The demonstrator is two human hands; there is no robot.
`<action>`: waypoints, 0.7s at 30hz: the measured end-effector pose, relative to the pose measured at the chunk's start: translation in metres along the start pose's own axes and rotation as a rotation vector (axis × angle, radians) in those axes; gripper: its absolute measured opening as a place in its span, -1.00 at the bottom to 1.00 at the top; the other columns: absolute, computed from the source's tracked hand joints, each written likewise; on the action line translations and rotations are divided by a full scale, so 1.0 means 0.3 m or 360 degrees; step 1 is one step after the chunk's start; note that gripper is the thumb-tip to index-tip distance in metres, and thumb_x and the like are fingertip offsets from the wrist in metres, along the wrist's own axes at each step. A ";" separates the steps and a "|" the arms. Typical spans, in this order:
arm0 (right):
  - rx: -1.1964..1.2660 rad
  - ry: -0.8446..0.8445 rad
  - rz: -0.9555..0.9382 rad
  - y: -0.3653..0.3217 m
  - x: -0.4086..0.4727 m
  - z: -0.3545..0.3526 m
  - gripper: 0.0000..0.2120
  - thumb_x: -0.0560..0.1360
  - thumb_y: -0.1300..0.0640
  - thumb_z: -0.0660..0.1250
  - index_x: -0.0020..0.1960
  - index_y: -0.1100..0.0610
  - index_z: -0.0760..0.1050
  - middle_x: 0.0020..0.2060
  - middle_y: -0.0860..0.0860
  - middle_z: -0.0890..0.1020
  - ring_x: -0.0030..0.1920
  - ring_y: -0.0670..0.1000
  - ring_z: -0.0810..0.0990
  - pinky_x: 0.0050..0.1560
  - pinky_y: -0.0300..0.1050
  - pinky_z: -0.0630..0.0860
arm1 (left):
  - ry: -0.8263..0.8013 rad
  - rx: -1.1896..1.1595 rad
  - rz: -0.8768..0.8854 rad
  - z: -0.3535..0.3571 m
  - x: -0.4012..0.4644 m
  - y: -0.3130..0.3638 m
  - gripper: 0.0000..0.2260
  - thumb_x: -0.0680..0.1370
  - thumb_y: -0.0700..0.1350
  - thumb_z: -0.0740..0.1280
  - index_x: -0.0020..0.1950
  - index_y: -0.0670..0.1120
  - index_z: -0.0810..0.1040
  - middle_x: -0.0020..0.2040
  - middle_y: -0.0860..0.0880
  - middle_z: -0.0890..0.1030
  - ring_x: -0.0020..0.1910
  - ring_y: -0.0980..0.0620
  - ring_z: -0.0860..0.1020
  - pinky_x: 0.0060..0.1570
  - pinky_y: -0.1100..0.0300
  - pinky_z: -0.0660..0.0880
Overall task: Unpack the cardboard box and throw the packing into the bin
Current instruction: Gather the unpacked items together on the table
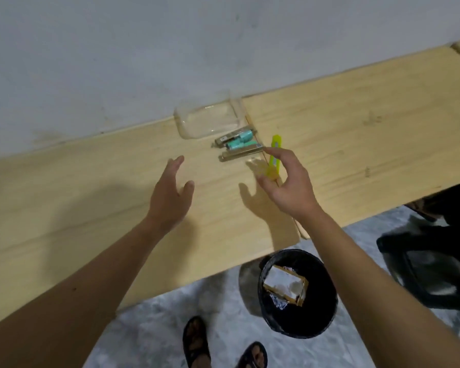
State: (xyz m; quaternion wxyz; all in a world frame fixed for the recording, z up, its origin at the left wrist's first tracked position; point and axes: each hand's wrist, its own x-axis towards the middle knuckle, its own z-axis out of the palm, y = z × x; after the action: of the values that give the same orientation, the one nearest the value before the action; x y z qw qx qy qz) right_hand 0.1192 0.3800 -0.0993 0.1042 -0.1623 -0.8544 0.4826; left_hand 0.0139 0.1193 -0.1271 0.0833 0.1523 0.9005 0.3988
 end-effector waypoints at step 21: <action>-0.0812 -0.0523 -0.0308 0.067 0.437 0.121 -0.20 0.27 -0.10 0.62 0.43 0.08 0.46 0.21 0.03 0.45 0.24 0.10 0.37 0.33 0.04 0.43 | -0.0038 0.0846 0.0193 0.057 0.128 -0.216 -0.30 0.62 0.09 0.05 0.67 -0.26 0.05 0.70 -0.21 0.01 0.70 -0.10 -0.09 0.66 -0.01 -0.13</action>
State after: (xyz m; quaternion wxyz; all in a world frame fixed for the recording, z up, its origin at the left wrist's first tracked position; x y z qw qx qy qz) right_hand -0.0109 0.4105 -0.1323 -0.0338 -0.0210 -0.9647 0.2602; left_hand -0.0310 0.1030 -0.1879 0.0271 0.2271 0.9617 0.1508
